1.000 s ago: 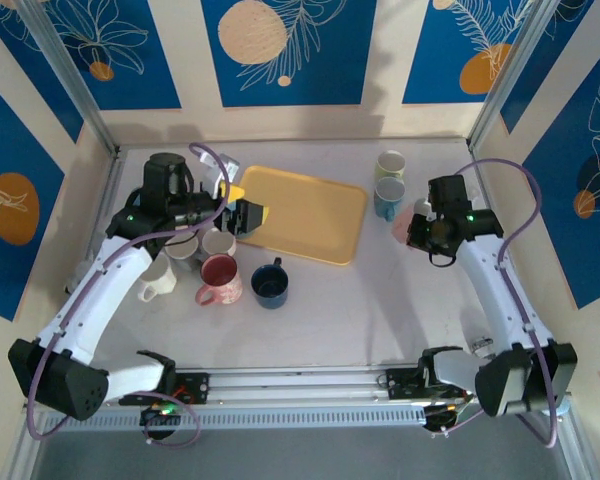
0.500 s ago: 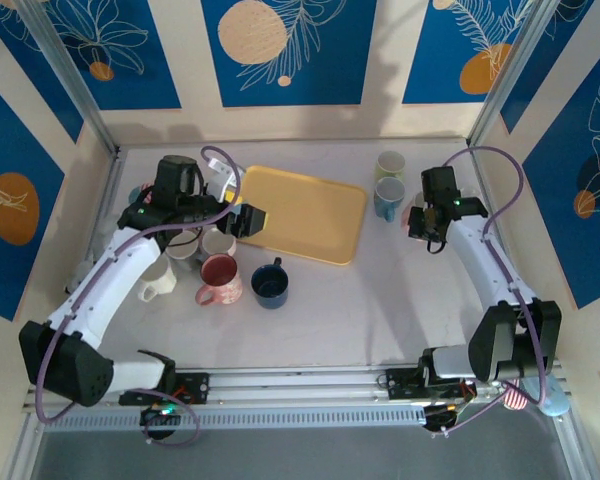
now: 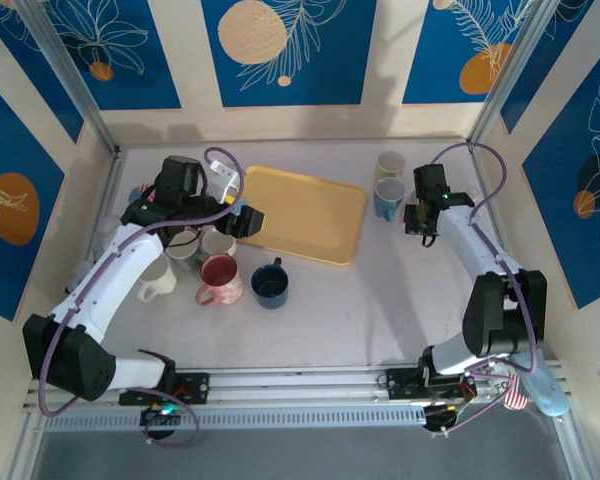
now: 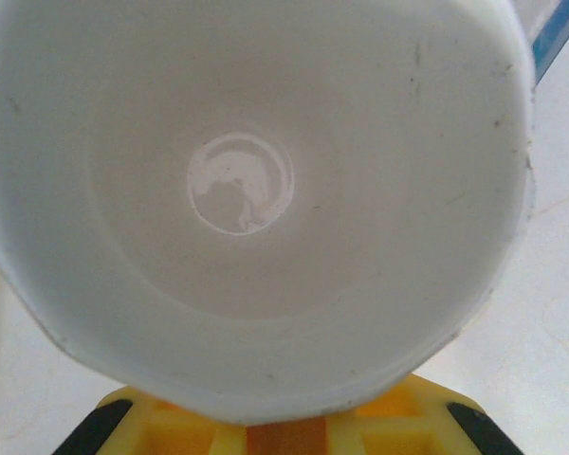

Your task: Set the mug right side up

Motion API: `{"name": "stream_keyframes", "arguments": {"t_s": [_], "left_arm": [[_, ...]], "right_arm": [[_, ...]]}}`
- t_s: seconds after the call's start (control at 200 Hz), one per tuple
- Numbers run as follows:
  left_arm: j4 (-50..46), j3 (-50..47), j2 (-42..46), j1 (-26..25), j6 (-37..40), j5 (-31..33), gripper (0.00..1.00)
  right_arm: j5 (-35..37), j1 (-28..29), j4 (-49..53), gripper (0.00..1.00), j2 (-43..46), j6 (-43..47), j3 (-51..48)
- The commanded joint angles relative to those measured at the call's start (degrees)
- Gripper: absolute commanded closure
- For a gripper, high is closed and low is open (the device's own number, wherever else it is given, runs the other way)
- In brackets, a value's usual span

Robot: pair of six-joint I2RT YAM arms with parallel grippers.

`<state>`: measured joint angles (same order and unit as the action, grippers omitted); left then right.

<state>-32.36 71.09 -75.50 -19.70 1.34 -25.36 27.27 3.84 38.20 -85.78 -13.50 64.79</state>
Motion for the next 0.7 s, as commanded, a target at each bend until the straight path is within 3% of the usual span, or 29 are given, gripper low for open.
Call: {"name": "stream_keyframes", "arguments": {"t_s": [0.0,0.5,0.575,0.69], "left_arm": [[-2.1,2.0,-0.3,0.3,1.5,2.2,0.02],[-2.0,1.5,-0.3,0.4,1.0,2.8,0.02],[-2.0,1.5,-0.2,0.3,1.0,2.9,0.02],[-2.0,1.2,-0.2,0.4,1.5,2.8,0.02]], "right_arm": [[1.7,-0.4,-4.8,1.0,-0.7,0.8,0.2],[4.5,0.0,-8.5,0.98,-4.5,1.6,-2.6],[4.4,0.0,-8.4,0.93,-4.9,1.5,-2.8],[4.0,0.1,-7.1,0.76,-5.3,0.4,-2.6]]}}
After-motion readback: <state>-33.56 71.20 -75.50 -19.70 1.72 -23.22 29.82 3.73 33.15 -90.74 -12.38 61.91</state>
